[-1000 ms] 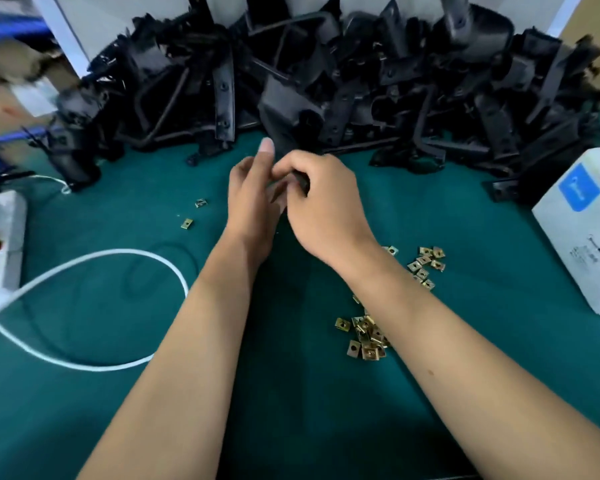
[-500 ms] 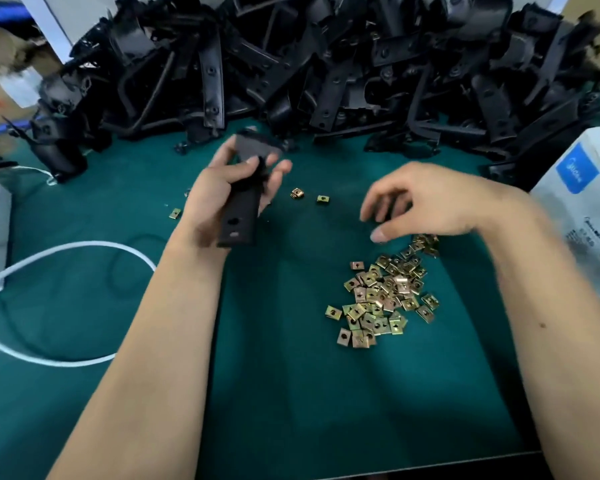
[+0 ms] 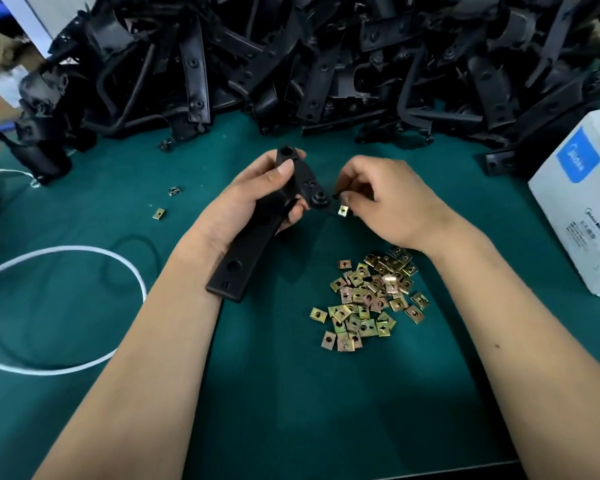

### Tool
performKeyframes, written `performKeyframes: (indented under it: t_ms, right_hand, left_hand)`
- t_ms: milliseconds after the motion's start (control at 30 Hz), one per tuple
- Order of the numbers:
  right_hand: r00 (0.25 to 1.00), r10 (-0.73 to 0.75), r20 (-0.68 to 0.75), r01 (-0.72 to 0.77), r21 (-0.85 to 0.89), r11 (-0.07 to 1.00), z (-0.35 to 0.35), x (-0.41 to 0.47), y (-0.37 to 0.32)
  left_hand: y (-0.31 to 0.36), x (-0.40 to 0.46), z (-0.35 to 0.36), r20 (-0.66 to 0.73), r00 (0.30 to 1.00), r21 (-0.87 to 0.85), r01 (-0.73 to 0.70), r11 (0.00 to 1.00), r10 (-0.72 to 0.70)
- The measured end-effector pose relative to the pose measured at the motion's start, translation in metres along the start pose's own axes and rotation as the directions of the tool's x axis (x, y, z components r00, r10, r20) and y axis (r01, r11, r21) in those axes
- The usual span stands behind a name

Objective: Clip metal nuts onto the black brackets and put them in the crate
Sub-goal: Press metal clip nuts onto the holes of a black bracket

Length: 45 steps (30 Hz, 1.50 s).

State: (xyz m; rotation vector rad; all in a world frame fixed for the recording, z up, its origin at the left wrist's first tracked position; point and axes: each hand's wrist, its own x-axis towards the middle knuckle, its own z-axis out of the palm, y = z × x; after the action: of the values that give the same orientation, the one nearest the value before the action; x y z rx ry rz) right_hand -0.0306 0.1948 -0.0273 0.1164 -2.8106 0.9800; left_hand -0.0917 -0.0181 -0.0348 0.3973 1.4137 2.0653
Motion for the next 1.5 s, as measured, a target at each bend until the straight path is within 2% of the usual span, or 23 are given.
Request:
performKeyframes:
  t_ms: [100,200,300,433,533,667,1033,1200,1367,1500]
  right_hand:
    - [0.996,0.028,-0.084,-0.017,0.129,0.992,0.004,-0.001,0.001]
    - [0.992,0.096,-0.084,-0.064,0.317,0.946,0.008,0.0,-0.001]
    - [0.99,0.131,-0.059,-0.061,0.653,0.755,0.012,0.0,-0.008]
    - [0.987,0.158,-0.04,-0.063,0.801,0.595,0.014,0.0,-0.014]
    - [0.984,0.178,0.003,-0.102,0.829,0.549,0.013,-0.001,-0.017]
    - [0.983,0.177,0.037,-0.131,0.822,0.554,0.012,-0.002,-0.019]
    - [0.964,0.254,-0.083,-0.086,0.804,0.589,0.018,0.0,-0.019]
    - [0.963,0.261,-0.073,-0.089,0.825,0.559,0.018,0.0,-0.019]
    - [0.961,0.27,-0.064,-0.106,0.813,0.573,0.018,-0.001,-0.022]
    - [0.952,0.303,-0.038,-0.136,0.836,0.532,0.018,-0.002,-0.024]
  left_hand:
    - [0.0,0.001,0.0,0.007,1.0,-0.006,0.011,1.0,-0.011]
    - [0.0,0.001,-0.001,0.01,1.0,-0.016,0.016,1.0,-0.016]
    - [-0.001,0.001,-0.001,0.042,0.999,0.005,0.002,1.0,-0.002]
    - [-0.001,-0.001,-0.002,0.08,0.997,0.033,-0.018,0.999,0.015]
    - [-0.001,-0.002,-0.002,0.102,0.995,0.049,-0.011,0.999,0.006]
    - [-0.001,-0.002,0.002,0.117,0.993,0.088,-0.019,0.996,0.009]
    - [0.002,-0.002,0.005,0.143,0.99,0.136,-0.009,0.991,-0.01]
    - [0.002,-0.002,0.007,0.134,0.991,0.156,-0.01,0.988,-0.011]
    - [0.003,-0.002,0.007,0.116,0.993,0.179,-0.002,0.984,-0.019]
    - [0.003,0.0,0.008,0.097,0.995,0.236,0.014,0.972,-0.037]
